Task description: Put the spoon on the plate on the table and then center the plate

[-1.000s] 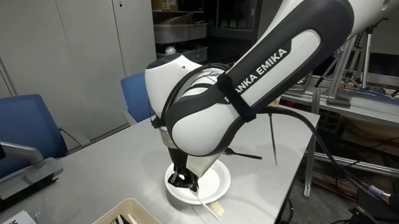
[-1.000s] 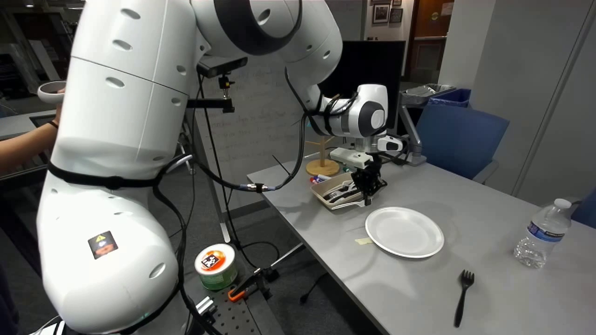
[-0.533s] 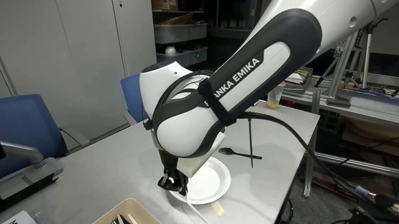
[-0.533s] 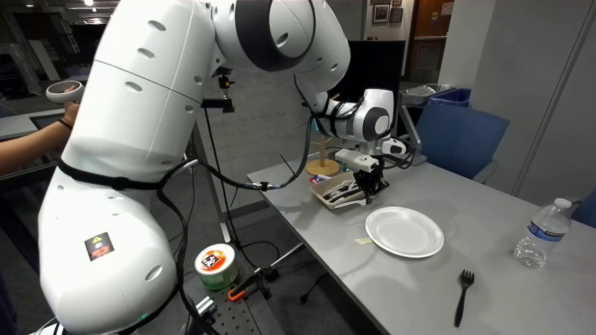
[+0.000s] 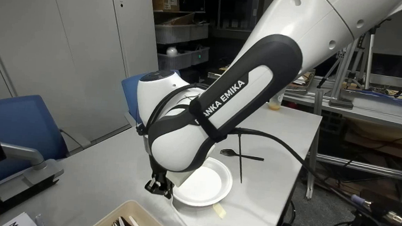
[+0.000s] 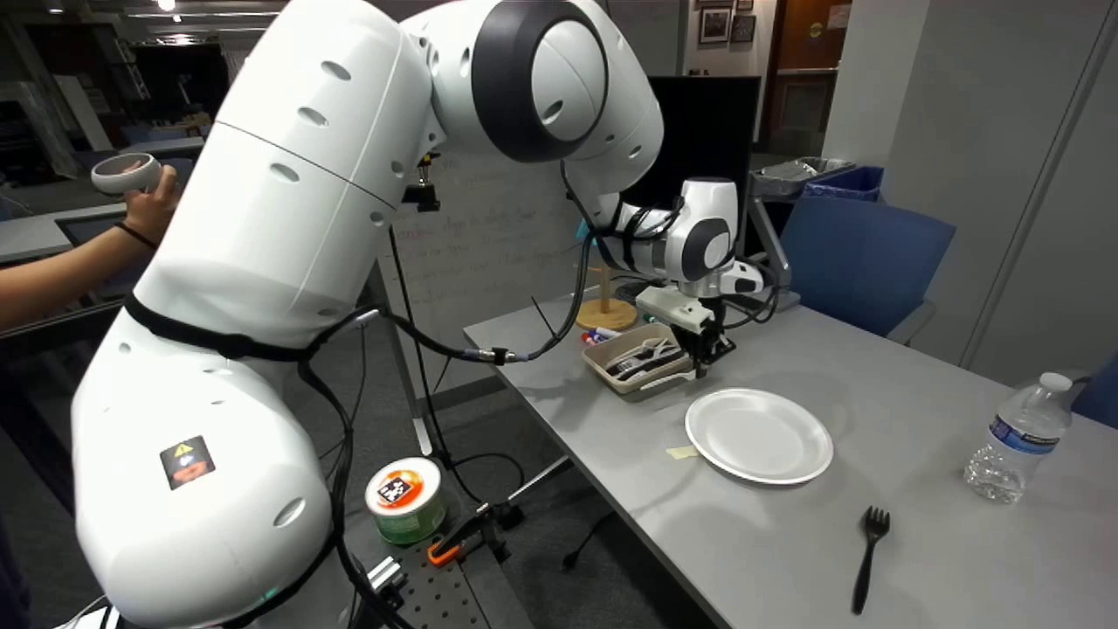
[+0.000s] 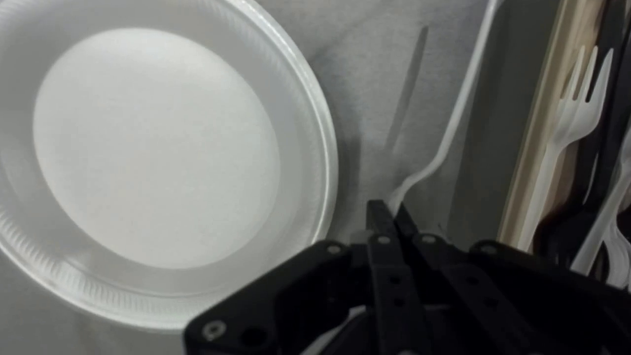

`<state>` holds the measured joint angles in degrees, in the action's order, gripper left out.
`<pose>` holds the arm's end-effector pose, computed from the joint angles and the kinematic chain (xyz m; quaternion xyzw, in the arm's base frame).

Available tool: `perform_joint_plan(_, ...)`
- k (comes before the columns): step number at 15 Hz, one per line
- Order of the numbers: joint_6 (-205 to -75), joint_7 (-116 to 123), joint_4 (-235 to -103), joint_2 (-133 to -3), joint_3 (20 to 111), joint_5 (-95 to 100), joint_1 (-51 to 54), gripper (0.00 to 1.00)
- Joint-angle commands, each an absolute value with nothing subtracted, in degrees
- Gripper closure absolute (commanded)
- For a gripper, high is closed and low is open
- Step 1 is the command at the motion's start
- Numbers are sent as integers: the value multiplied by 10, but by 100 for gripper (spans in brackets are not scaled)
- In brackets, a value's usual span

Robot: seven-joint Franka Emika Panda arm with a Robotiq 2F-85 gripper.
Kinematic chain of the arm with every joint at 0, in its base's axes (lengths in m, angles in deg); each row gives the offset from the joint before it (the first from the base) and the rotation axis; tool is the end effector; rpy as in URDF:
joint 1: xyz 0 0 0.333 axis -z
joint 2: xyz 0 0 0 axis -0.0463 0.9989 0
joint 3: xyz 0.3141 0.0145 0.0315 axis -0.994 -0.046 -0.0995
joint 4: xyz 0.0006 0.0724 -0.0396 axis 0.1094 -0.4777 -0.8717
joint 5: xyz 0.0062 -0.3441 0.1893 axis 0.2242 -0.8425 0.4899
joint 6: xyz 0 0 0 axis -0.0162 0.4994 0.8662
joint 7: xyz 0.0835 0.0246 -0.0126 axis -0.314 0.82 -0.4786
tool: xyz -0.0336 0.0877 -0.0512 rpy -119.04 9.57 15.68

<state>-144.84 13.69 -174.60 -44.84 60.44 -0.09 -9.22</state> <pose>0.6602 0.1464 0.1933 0.9994 0.0124 0.0237 0.0232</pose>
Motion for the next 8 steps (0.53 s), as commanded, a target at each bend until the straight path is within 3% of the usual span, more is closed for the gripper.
perform_joint_plan(1,-1465,128,-1711,-415,601,6,-95,99)
perform_joint_plan(8,-1454,128,-1683,-389,597,10,-100,99)
